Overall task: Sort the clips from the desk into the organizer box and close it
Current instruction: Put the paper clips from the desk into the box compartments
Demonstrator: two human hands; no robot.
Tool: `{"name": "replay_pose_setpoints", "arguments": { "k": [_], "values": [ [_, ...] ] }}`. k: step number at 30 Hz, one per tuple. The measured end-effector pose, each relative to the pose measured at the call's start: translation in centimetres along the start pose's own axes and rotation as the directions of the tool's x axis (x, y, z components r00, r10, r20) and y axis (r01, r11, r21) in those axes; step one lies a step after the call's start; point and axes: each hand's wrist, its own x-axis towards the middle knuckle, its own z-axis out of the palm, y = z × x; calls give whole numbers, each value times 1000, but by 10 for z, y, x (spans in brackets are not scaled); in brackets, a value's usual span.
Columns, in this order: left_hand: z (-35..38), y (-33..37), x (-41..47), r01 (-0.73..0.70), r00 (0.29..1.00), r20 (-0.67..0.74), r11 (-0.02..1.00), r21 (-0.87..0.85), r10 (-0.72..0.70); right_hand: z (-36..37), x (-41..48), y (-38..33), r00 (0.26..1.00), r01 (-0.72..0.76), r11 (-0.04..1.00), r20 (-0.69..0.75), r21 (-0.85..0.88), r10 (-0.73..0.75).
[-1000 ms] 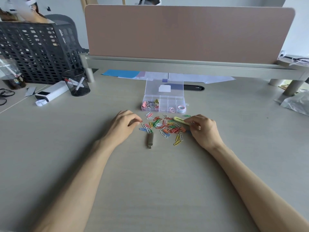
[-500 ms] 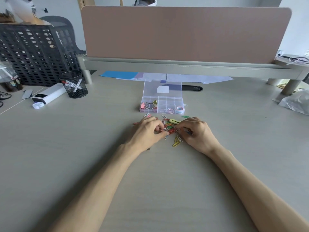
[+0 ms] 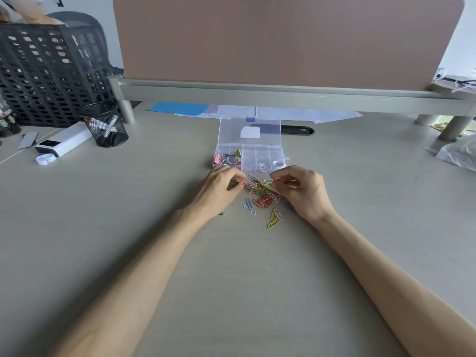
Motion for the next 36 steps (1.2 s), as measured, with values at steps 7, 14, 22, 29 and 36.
{"name": "replay_pose_setpoints", "arguments": {
  "k": [7,14,22,29,36],
  "values": [
    [-3,-11,11,-114,990,81,993,24,112,19,28,1,999,-3,999,32,48,1],
    [-14,-11,16,75,995,75,992,-103,-68,22,35,6,999,-48,994,29,98,45],
    [-14,-1,57,128,990,-31,978,-166,-135,22,59,5,987,-37,995,-153,93,51],
    [11,-14,74,109,993,-44,994,14,-108,33,72,9,979,-59,996,-190,66,70],
    [-2,-16,77,19,1000,-1,990,143,-19,35,73,12,985,-3,1000,-173,-26,-2]
  ]
}}
